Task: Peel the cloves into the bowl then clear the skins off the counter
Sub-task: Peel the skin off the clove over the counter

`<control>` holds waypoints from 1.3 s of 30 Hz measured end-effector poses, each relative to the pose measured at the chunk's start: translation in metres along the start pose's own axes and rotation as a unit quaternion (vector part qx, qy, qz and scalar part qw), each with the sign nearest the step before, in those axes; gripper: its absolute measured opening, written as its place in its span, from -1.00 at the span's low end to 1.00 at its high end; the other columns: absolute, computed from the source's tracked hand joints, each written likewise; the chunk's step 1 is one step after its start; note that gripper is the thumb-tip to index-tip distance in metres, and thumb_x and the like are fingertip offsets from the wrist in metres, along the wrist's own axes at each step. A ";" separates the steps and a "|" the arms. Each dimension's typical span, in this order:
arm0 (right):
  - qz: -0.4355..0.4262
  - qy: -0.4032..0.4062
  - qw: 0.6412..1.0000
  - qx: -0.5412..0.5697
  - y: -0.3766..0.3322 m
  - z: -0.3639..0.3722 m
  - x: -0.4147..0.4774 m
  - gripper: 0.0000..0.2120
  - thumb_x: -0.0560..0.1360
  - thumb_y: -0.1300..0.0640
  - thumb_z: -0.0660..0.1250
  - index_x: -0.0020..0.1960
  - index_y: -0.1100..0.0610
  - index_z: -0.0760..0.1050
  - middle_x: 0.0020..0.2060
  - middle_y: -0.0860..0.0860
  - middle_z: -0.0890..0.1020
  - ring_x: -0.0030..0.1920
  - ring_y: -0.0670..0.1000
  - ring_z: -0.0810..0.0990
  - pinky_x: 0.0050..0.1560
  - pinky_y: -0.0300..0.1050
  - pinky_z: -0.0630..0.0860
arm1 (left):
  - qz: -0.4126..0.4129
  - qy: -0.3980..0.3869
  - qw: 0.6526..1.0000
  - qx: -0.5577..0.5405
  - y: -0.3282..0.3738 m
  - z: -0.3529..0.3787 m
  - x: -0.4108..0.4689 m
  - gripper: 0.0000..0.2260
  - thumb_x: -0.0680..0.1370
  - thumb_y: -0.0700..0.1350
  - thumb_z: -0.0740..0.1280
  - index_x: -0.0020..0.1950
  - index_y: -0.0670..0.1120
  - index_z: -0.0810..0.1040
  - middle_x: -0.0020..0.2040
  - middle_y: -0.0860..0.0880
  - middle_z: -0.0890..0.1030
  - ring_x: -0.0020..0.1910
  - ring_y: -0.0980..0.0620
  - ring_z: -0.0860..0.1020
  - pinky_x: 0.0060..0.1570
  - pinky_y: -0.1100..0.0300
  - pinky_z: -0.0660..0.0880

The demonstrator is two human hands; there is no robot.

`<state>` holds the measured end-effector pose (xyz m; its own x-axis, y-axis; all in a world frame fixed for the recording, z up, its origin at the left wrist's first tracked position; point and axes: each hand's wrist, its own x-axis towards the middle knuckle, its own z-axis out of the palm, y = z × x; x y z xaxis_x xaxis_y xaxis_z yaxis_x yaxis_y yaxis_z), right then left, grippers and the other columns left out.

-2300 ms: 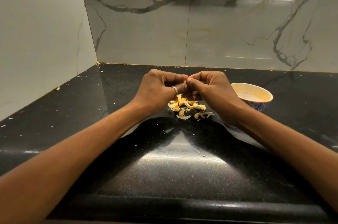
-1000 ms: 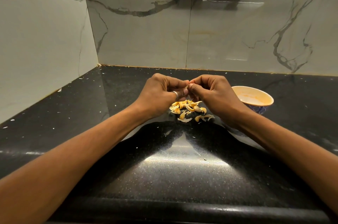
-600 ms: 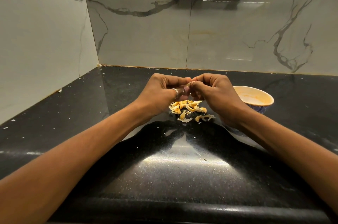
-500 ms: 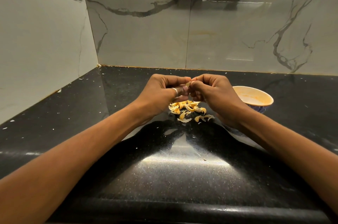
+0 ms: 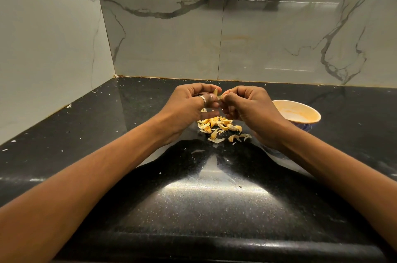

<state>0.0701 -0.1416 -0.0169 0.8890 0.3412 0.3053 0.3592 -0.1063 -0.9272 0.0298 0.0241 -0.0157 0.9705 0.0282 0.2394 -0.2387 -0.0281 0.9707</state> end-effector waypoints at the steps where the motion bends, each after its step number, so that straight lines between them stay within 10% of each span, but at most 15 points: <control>1: 0.001 -0.002 1.000 -0.002 0.000 0.000 0.000 -0.85 0.61 0.21 0.31 -0.05 0.24 0.62 -0.25 0.09 0.65 -0.27 -0.06 0.59 -0.21 -0.19 0.57 | -0.002 0.004 1.000 -0.006 0.000 -0.001 0.001 -0.82 0.62 -0.32 0.28 0.16 -0.19 0.62 -0.01 -0.13 0.64 -0.08 0.08 0.63 0.05 0.02 0.65; 25: -0.040 0.011 0.996 -0.084 0.004 -0.002 0.000 -0.92 0.50 0.30 0.43 -0.03 0.17 0.62 -0.25 0.09 0.68 -0.24 0.05 0.69 -0.21 -0.05 0.66 | -0.005 0.015 1.000 0.007 0.000 -0.006 0.005 -0.80 0.64 -0.29 0.28 0.19 -0.13 0.63 -0.05 -0.08 0.62 -0.11 0.11 0.58 -0.10 0.16 0.64; 30: -0.072 -0.012 0.996 -0.047 0.000 -0.005 -0.001 -0.79 0.58 0.23 0.36 0.20 0.12 0.60 -0.03 0.07 0.70 -0.04 -0.01 0.71 -0.17 -0.18 0.64 | 0.013 0.007 0.999 0.052 0.000 -0.005 0.003 -0.81 0.60 -0.30 0.33 0.20 -0.16 0.60 -0.02 -0.12 0.66 -0.11 0.08 0.64 -0.14 0.17 0.66; 39: -0.072 0.003 0.993 -0.089 0.005 -0.003 0.003 -0.88 0.53 0.16 0.44 0.03 0.17 0.66 -0.19 0.04 0.72 -0.18 -0.04 0.71 -0.17 -0.22 0.61 | 0.096 0.022 0.971 0.217 -0.007 -0.007 0.005 -0.86 0.58 -0.20 0.40 0.13 -0.17 0.63 -0.07 -0.15 0.68 -0.12 -0.01 0.70 -0.22 0.15 0.67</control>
<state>0.0750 -0.1440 -0.0199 0.8263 0.3594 0.4336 0.5266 -0.2200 -0.8211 0.0358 0.0312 -0.0208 0.9051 0.0243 0.4246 -0.3679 -0.4561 0.8103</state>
